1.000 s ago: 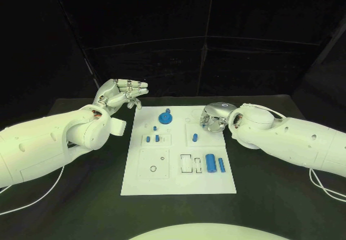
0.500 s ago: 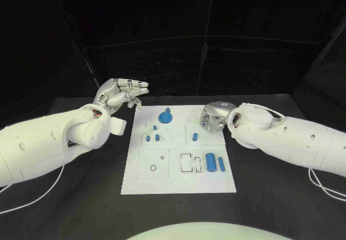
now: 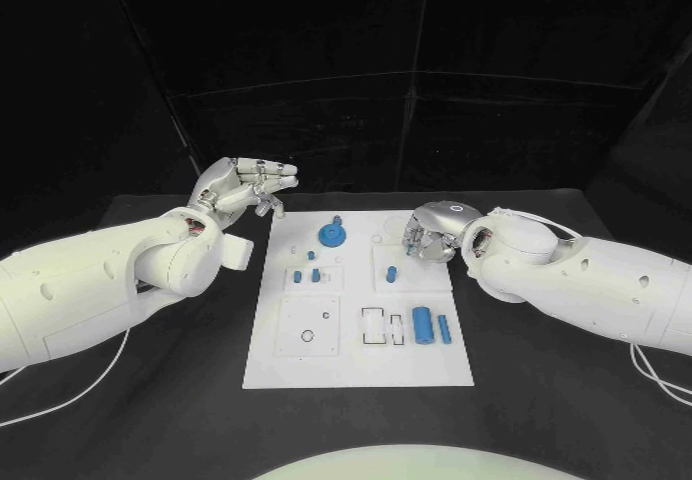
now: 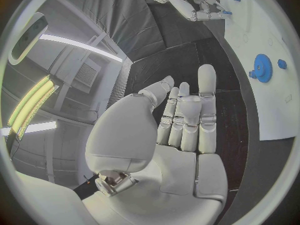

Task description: Assemble the parts on the task board

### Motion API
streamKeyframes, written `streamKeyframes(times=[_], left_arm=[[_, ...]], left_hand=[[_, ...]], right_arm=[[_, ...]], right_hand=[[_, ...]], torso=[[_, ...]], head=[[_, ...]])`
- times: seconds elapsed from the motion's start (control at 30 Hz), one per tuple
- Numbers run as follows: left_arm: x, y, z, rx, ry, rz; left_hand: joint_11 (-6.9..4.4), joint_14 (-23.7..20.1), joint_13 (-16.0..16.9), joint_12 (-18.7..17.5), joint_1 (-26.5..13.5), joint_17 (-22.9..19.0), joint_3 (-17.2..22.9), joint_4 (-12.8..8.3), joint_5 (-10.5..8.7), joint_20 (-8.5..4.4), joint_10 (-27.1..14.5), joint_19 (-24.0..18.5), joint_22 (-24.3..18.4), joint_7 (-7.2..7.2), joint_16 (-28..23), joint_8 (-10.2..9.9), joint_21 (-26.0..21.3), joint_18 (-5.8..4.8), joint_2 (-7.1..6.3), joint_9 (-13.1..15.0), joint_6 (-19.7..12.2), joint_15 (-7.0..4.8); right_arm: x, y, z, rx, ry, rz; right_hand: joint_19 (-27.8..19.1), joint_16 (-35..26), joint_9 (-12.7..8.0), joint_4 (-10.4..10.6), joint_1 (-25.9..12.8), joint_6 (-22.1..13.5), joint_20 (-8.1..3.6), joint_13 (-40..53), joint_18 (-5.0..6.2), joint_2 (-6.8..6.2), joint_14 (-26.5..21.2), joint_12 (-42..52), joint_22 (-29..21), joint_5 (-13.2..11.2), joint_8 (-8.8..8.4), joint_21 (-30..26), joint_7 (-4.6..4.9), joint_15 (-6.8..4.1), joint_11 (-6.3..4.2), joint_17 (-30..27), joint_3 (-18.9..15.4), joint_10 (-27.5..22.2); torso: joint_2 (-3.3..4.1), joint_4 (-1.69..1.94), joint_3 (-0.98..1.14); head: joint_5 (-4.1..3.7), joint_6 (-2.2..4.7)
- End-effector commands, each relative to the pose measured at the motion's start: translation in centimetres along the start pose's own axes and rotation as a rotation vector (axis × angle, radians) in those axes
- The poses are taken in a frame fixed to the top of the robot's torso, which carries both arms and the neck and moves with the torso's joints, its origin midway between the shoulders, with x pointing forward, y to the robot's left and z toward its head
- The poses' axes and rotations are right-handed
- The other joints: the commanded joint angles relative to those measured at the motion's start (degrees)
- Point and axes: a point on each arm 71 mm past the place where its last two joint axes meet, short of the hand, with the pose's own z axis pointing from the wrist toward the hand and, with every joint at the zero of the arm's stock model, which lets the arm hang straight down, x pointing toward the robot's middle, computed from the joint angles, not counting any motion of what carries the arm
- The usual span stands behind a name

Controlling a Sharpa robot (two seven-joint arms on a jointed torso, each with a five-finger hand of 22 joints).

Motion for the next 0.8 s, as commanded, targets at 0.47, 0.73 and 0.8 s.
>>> streamKeyframes(times=[0.47, 0.73, 0.8], left_arm=[[-0.5, 0.1, 0.2, -0.004, -0.002, -0.008], [0.1, 0.1, 0.4, -0.007, 0.015, -0.016], [0.3, 0.1, 0.4, -0.007, 0.019, -0.018]], left_hand=[[0.0, 0.2, 0.1, 0.4, -0.4, 0.0, -0.2, 0.5, -0.03, -0.01, -0.5, 0.4, 0.0, 0.37, 0.2, 0.4, 0.0, 0.75, 0.37, 0.0, -0.3, 0.1], [0.02, 0.2, 0.1, 0.5, -0.5, -0.1, -0.4, 0.7, -0.03, 0.01, -0.6, 0.4, -0.1, 0.37, 0.2, 0.4, 0.0, 0.75, 0.45, 0.0, -0.4, 0.12], [0.02, 0.2, 0.1, 0.5, -0.5, -0.1, -0.4, 0.7, -0.03, 0.01, -0.6, 0.4, -0.1, 0.37, 0.2, 0.4, 0.0, 0.75, 0.45, 0.0, -0.4, 0.12]], right_arm=[[-1.9, 2.5, -2.2, -0.062, -0.119, 0.094], [-2.3, 7.0, -2.2, -0.19, -0.124, 0.116], [-2.2, 7.8, -1.9, -0.21, -0.121, 0.116]], right_hand=[[0.4, 0.3, -0.1, 0.0, -0.7, 0.4, -0.14, -0.1, -0.19, -0.19, 2.2, -0.5, 0.2, -0.2, -0.29, 0.3, -0.15, -0.46, 0.14, 0.0, 0.6, 0.5], [0.4, 0.3, -0.1, -0.1, -0.6, 0.4, -0.15, -0.2, -0.21, -0.24, 2.2, -0.7, 0.2, -0.1, -0.35, 0.3, -0.15, -0.48, 0.14, 0.1, 0.8, 0.6], [0.4, 0.4, -0.1, -0.1, -0.6, 0.4, -0.16, -0.2, -0.2, -0.23, 2.2, -0.7, 0.2, 0.0, -0.36, 0.3, -0.14, -0.48, 0.14, 0.1, 0.8, 0.6]], torso=[[0.01, -0.04, 0.02], [0.08, 0.14, -0.05], [0.07, 0.2, -0.07]], head=[[0.78, 0.18], [1.45, 0.13], [1.64, -0.06]])
